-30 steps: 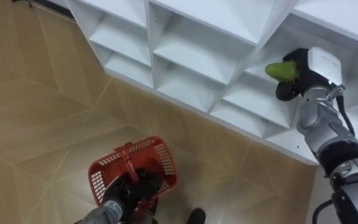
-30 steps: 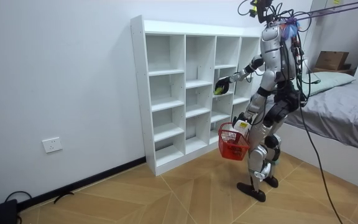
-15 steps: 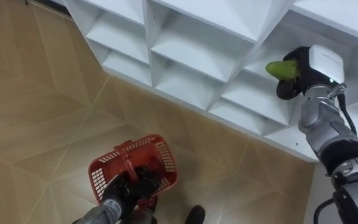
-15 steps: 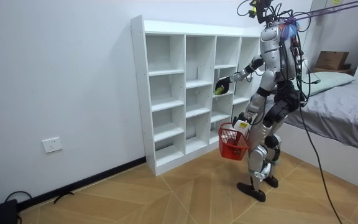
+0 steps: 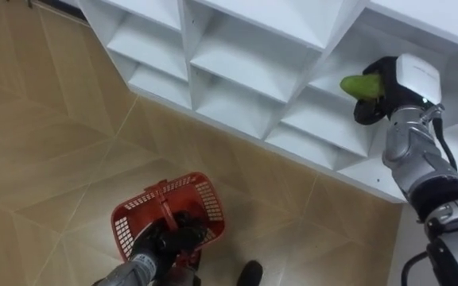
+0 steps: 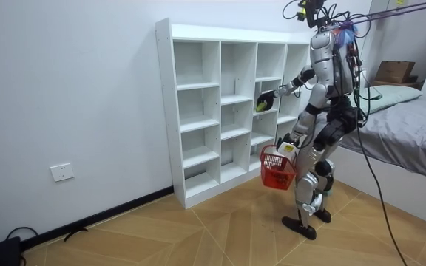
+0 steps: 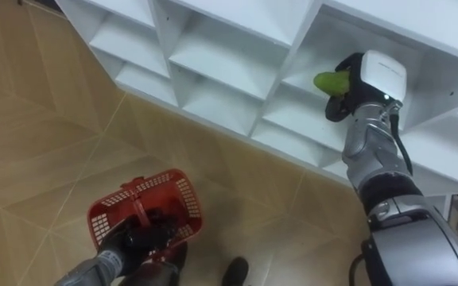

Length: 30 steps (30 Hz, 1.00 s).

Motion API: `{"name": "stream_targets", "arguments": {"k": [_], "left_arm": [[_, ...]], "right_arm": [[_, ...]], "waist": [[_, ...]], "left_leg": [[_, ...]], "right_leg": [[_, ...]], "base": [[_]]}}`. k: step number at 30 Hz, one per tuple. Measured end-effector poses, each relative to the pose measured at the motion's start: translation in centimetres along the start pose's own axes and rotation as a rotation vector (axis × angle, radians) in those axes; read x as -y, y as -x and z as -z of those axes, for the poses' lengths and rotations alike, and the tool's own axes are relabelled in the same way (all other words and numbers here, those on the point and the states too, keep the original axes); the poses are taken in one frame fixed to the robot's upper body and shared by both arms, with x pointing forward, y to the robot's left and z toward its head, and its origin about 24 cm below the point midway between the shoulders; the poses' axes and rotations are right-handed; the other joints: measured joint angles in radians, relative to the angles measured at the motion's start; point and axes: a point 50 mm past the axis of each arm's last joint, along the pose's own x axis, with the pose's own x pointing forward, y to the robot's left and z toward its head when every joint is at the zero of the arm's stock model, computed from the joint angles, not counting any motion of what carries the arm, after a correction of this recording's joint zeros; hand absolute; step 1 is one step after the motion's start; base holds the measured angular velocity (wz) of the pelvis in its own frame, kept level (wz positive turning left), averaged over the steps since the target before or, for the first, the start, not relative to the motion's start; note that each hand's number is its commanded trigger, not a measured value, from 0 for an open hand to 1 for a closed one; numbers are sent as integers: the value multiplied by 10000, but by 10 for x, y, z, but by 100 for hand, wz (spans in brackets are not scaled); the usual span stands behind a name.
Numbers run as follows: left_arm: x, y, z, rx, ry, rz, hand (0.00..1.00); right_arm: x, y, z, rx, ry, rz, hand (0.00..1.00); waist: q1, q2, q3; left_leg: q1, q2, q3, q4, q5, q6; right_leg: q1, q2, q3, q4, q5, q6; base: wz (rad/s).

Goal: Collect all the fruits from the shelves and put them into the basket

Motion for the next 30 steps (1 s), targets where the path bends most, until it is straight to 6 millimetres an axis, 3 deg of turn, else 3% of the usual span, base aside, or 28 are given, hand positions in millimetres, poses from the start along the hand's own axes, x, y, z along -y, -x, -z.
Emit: {"name": "stream_targets", "arguments": {"k": [7,9,11,12,14,20,23,30], "left_arm": [[3,-2,-7,178,-86,122,100],[3,-1,-5,178,-71,148,100],[5,1,-2,207,-21,224,100],[5,1,-2,199,-6,229,100],[8,1,0,182,42,271,100],[19,5,-6,730,201,676,100],[22,6,-6,838,273,797,100],[24,8,-4,797,273,845,100]], "right_arm": [[1,3,-12,657,-554,66,100],[-5,10,-12,919,-605,-152,100],[-20,24,-3,1000,-627,-691,100],[-24,28,-2,990,-671,-846,100],[-40,40,1,864,-879,-1516,100],[-53,69,4,1302,-1279,-1863,100],[-54,80,6,1384,-1526,-1909,100],[-53,97,1,1835,-1956,-2110,100]], "waist": [[-338,22,-29],[-470,44,-98],[-641,31,-314],[-671,36,-327],[-815,119,-457],[-1294,391,-736],[-1557,491,-820],[-1772,551,-853]], "left_leg": [[690,11,18,-113,-3,-3],[960,16,5,-183,-5,-6],[1298,5,18,-304,-3,-7],[1433,-1,40,-348,-3,-7],[1929,-1,142,-527,-3,-7],[2885,8,348,-916,-1,-13],[3338,-18,320,-1121,19,-39],[4122,-63,320,-1502,49,-89]], "right_leg": [[708,31,67,-143,-1,2],[1074,61,34,-383,5,7],[1439,102,67,-563,25,38],[1549,126,90,-583,23,42],[2030,189,166,-825,83,75],[2833,220,387,-1076,108,105],[3285,217,383,-1259,113,114],[4019,247,395,-1576,112,113]], "base": [[0],[6],[2],[-6],[-13],[-11],[-2],[-1]]}}
